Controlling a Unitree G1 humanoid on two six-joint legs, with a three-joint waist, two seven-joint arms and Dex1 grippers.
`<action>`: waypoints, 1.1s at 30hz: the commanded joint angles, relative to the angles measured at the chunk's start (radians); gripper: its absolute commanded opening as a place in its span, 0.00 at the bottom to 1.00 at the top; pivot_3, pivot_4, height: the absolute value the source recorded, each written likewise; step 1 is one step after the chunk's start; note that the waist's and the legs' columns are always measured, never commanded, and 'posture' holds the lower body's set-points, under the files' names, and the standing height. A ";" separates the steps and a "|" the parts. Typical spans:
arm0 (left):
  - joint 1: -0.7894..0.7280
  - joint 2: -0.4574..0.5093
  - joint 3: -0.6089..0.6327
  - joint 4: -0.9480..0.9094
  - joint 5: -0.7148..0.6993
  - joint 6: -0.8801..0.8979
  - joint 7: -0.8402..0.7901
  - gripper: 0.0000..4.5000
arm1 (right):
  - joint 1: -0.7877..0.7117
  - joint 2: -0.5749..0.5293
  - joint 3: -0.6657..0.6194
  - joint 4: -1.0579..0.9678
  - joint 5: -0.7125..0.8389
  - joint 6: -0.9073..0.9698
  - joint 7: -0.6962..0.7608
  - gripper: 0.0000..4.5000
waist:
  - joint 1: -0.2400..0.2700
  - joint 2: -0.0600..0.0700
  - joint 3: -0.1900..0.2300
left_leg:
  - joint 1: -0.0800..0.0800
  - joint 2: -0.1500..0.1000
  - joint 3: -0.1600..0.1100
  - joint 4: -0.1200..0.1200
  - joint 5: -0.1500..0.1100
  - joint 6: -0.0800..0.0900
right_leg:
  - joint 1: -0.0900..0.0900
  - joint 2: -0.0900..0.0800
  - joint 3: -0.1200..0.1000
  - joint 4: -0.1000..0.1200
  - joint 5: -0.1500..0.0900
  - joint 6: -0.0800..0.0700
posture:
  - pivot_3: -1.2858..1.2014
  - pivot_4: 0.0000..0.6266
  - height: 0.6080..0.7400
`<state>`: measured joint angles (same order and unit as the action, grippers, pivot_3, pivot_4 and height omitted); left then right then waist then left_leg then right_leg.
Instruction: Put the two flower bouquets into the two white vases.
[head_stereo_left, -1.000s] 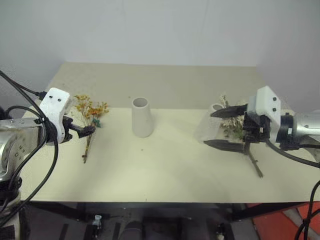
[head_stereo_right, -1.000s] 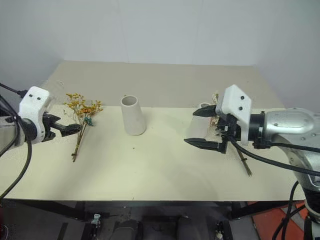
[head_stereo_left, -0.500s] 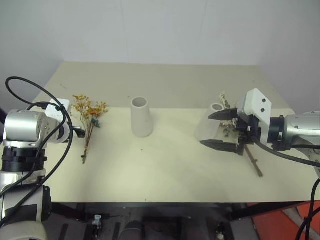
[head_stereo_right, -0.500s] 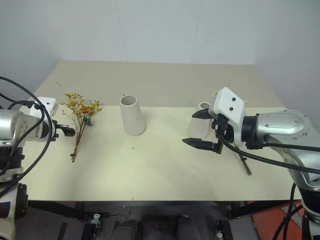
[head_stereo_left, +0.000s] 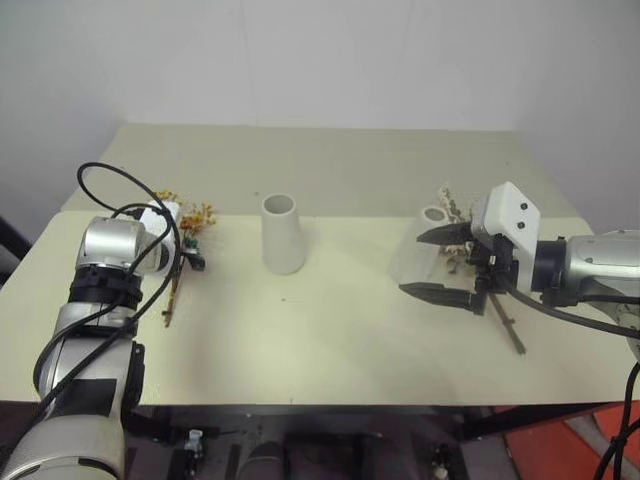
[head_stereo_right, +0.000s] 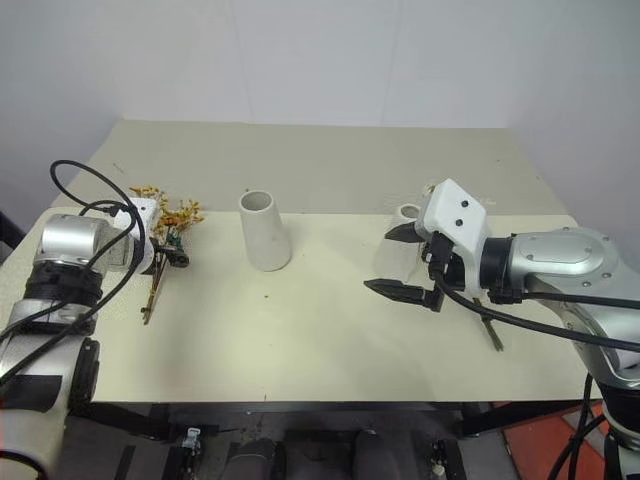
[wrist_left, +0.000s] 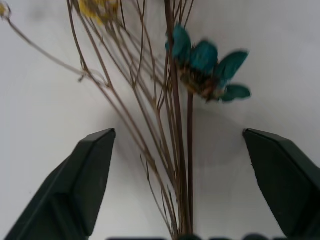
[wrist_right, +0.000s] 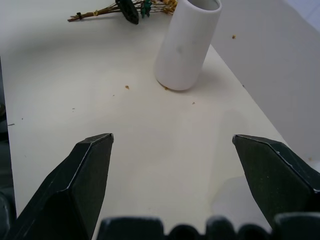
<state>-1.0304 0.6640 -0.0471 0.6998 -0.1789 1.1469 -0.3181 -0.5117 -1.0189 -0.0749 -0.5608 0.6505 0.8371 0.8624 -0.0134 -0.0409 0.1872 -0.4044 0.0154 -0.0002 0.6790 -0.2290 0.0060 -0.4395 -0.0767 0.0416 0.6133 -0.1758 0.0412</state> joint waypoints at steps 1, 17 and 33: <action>-0.038 0.001 -0.007 0.034 0.043 -0.044 -0.015 0.67 | 0.000 -0.013 -0.049 -0.026 0.005 0.003 -0.013 1.00 | 0.000 0.000 0.000 | 0.000 0.000 0.000 0.000 0.000 0.000 | 0.000 0.000 0.000 0.000 0.000 0.000 | 0.52 0.24 1.00; -0.032 -0.009 0.087 -0.031 0.092 -0.112 0.061 0.00 | 0.014 -0.003 -0.045 -0.031 0.010 -0.001 -0.017 1.00 | 0.000 0.000 0.000 | 0.000 0.000 0.000 0.000 0.000 0.000 | 0.000 0.000 0.000 0.000 0.000 0.000 | 0.52 0.24 1.00; -0.288 -0.206 0.420 -0.014 -0.122 -0.926 0.074 0.00 | 0.017 0.001 -0.083 -0.048 0.006 0.010 -0.064 1.00 | 0.014 -0.001 0.000 | -0.001 -0.001 0.001 0.001 0.000 0.000 | 0.001 -0.001 0.000 -0.002 0.003 0.000 | 0.52 0.24 1.00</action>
<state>-1.3191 0.4639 0.3575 0.6744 -0.2545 0.2695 -0.1688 -0.4925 -1.0163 -0.0996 -0.5789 0.6502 0.8406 0.8197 0.0007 -0.0418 0.1871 -0.4056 0.0143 0.0004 0.6801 -0.2291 0.0060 -0.4388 -0.0780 0.0417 0.6112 -0.1724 0.0416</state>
